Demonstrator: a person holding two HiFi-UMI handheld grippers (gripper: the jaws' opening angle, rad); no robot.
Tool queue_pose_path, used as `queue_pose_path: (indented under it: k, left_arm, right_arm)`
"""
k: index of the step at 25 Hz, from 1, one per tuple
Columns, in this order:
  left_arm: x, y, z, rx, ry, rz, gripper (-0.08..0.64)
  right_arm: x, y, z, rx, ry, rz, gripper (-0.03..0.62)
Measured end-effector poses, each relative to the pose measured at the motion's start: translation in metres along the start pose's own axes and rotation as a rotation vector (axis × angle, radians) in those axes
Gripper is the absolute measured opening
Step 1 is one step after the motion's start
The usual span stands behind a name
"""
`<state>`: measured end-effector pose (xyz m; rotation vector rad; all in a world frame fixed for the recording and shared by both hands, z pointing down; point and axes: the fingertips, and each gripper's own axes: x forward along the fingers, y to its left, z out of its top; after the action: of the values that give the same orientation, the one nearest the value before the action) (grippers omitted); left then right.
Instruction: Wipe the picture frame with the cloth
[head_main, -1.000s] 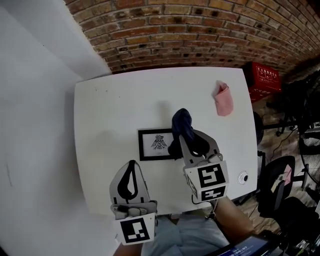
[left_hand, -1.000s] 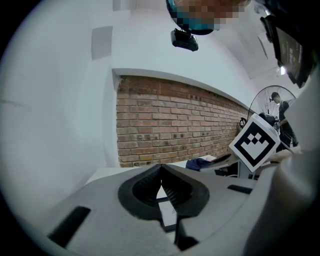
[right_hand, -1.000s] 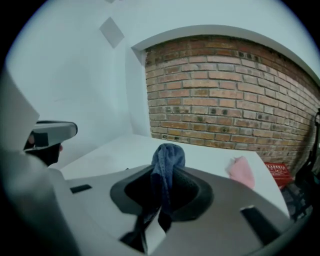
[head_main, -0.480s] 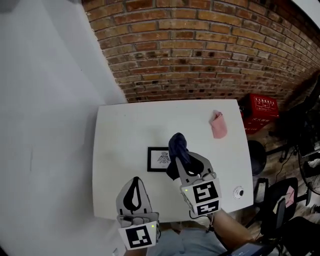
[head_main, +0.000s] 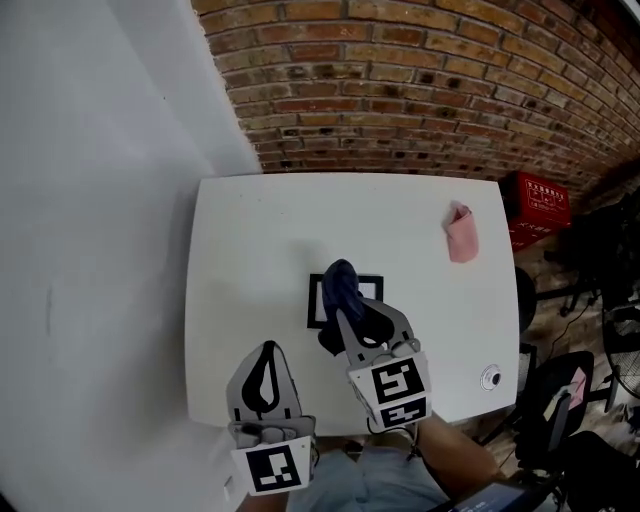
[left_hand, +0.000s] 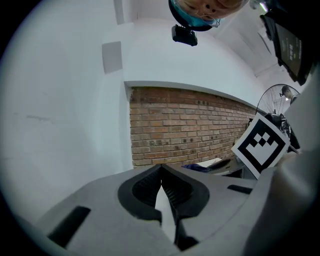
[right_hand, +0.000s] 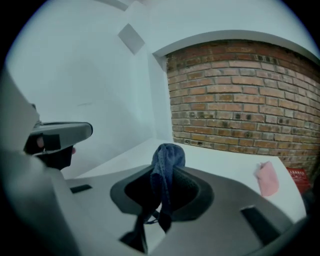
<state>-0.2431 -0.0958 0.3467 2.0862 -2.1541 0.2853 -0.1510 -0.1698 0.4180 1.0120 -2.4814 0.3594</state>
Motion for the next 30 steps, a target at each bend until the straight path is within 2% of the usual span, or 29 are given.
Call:
queue_pose_path:
  k: [9, 14, 30]
  left_arm:
    - [0.023, 0.019, -0.048, -0.017, 0.102, -0.037, 0.009]
    - [0.028, 0.026, -0.066, -0.025, 0.140, -0.044, 0.009]
    - [0.036, 0.000, -0.063, -0.014, 0.128, -0.113, 0.009]
  right_arm:
    - [0.053, 0.013, -0.062, 0.062, 0.142, 0.009, 0.084]
    - [0.067, 0.013, -0.082, 0.086, 0.191, 0.002, 0.084]
    - [0.047, -0.017, -0.098, 0.129, 0.231, -0.074, 0.084]
